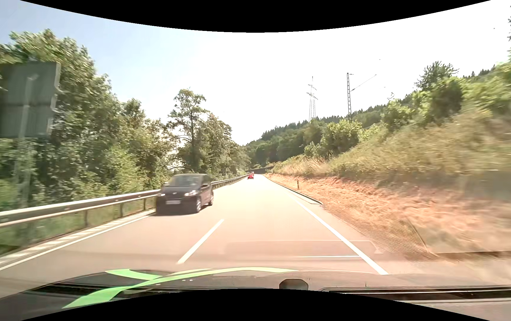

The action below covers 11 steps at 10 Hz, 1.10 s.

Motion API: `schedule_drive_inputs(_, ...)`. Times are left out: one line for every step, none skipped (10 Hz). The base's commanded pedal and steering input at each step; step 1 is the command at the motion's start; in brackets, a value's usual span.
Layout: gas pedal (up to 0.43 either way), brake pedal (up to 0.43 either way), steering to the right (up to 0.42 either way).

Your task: Follow the waypoints while adhering to traffic rules and regulations

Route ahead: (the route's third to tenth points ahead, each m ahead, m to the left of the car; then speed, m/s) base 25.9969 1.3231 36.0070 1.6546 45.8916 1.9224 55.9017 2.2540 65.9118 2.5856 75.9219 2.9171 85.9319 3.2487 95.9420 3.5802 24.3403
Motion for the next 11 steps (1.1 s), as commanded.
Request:
schedule_drive_inputs(0.157,0.000,-0.005)
schedule_drive_inputs(0.150,0.000,-0.006)
schedule_drive_inputs(0.150,0.000,-0.008)
schedule_drive_inputs(0.150,0.000,-0.008)
schedule_drive_inputs(0.150,0.000,-0.008)
schedule_drive_inputs(0.150,0.000,-0.008)
schedule_drive_inputs(0.150,0.000,-0.008)
schedule_drive_inputs(0.150,0.000,-0.008)
schedule_drive_inputs(0.150,0.000,-0.008)
schedule_drive_inputs(0.150,0.000,-0.008)
schedule_drive_inputs(0.150,0.000,-0.008)
